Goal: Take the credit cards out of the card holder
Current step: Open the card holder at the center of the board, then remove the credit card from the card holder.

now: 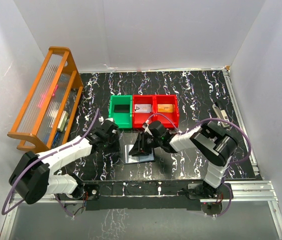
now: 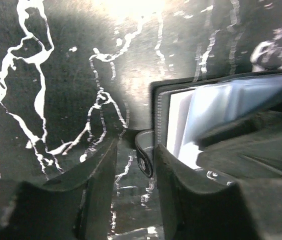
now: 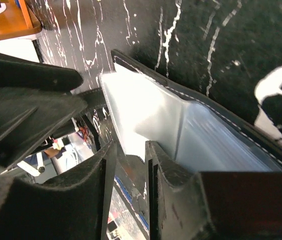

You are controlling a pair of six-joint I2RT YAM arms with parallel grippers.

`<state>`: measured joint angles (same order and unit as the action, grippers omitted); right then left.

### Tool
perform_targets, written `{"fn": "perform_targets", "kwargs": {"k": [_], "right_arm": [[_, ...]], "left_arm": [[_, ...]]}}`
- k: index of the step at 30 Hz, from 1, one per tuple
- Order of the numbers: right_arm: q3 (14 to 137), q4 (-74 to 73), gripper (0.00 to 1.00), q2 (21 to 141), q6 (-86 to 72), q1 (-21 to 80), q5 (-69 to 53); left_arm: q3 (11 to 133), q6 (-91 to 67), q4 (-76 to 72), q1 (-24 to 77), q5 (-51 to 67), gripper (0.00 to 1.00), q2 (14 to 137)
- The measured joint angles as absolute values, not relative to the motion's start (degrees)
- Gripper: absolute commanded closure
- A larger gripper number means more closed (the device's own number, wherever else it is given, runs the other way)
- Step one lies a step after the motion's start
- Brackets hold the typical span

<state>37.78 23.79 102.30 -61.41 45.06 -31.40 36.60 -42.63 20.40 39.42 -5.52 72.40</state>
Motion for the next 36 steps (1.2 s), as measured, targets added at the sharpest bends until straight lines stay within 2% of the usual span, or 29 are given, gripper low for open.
{"fn": "perform_targets", "kwargs": {"k": [3, 5, 8, 14, 19, 27, 33, 34, 35, 36], "right_arm": [[40.05, 20.95, 0.69, 102.8, -59.79, 45.41, -31.07], [40.6, 20.45, 0.69, 102.98, -59.37, 45.63, -30.98], [40.62, 20.45, 0.7, 103.07, -59.2, 45.65, -31.03], [40.21, 20.58, 0.85, 103.11, -59.02, 45.65, -30.44], [39.51, 21.28, 0.86, 103.11, -59.29, 45.67, -29.85], [38.83, 22.46, 0.81, 102.76, -60.31, 45.71, -29.71], [39.35, 15.59, 0.74, 96.01, -58.43, 45.71, -27.0], [40.05, 13.26, 0.71, 94.19, -57.74, 45.71, -25.87], [40.93, 10.74, 0.61, 92.47, -56.8, 45.69, -24.36], [42.02, 8.05, 0.56, 90.8, -55.9, 45.69, -22.61]], "left_arm": [[38.35, -42.02, 21.15, 39.33, -4.49, 0.36, 69.97], [39.81, -41.82, 20.95, 39.31, -3.46, 0.33, 68.25], [41.69, -41.43, 19.99, 39.31, -1.54, 0.32, 67.29], [43.57, -41.32, 19.53, 39.24, 0.08, 0.34, 71.4], [44.25, -41.41, 20.14, 39.16, 0.45, 0.35, 78.78], [44.03, -41.17, 19.73, 39.16, 1.13, 0.64, 82.63], [43.07, -40.84, 19.27, 39.09, 1.58, 0.66, 84.42], [43.07, -40.75, 19.25, 39.09, 1.72, 0.66, 84.44], [43.07, -40.62, 19.25, 39.09, 1.78, 0.67, 84.44], [43.07, -40.47, 19.25, 39.09, 1.91, 0.67, 84.47]]}}
